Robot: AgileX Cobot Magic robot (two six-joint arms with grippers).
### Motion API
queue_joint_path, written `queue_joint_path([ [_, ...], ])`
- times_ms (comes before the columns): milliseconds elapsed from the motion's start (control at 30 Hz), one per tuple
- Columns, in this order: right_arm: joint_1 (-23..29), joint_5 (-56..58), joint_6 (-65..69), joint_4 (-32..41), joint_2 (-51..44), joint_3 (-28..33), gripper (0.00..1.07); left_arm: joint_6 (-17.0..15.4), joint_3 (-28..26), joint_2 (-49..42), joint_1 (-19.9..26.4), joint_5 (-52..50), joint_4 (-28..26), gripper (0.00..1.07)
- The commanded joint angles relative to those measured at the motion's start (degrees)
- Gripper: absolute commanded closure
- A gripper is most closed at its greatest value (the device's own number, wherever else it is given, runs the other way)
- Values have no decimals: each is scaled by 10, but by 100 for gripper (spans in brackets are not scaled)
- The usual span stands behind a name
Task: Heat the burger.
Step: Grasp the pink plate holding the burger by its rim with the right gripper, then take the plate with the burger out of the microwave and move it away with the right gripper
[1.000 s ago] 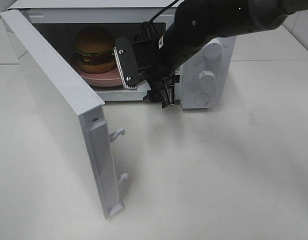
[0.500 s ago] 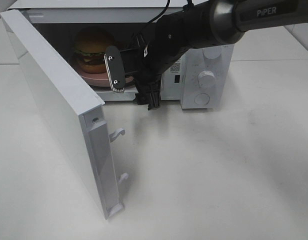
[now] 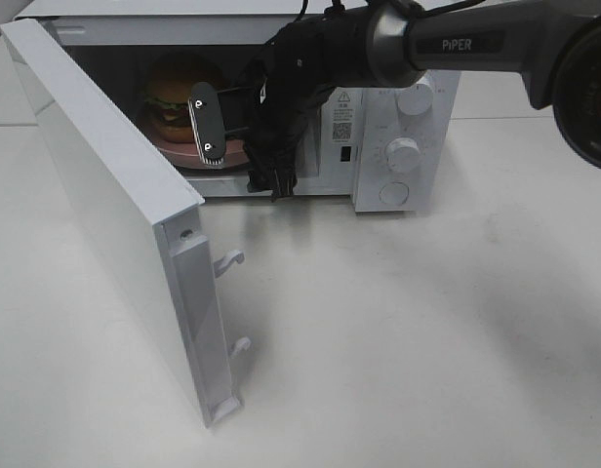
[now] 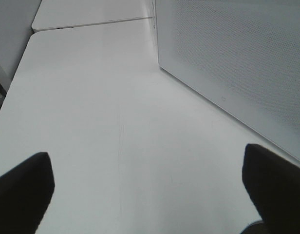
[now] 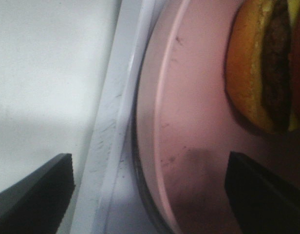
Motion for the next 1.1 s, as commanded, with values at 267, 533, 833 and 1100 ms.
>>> queue_joint_path([
  [267, 2, 25, 34, -1, 44, -66, 37, -2, 1, -3, -3, -8, -2, 9],
  [533, 2, 20, 34, 0, 49, -66, 83, -2, 1, -3, -3, -8, -2, 9],
  [833, 8, 26, 34, 2, 48, -66, 107, -2, 1, -3, -3, -8, -2, 9],
  [1100, 11, 73, -7, 26, 34, -66, 107, -2, 1, -3, -3, -8, -2, 9],
])
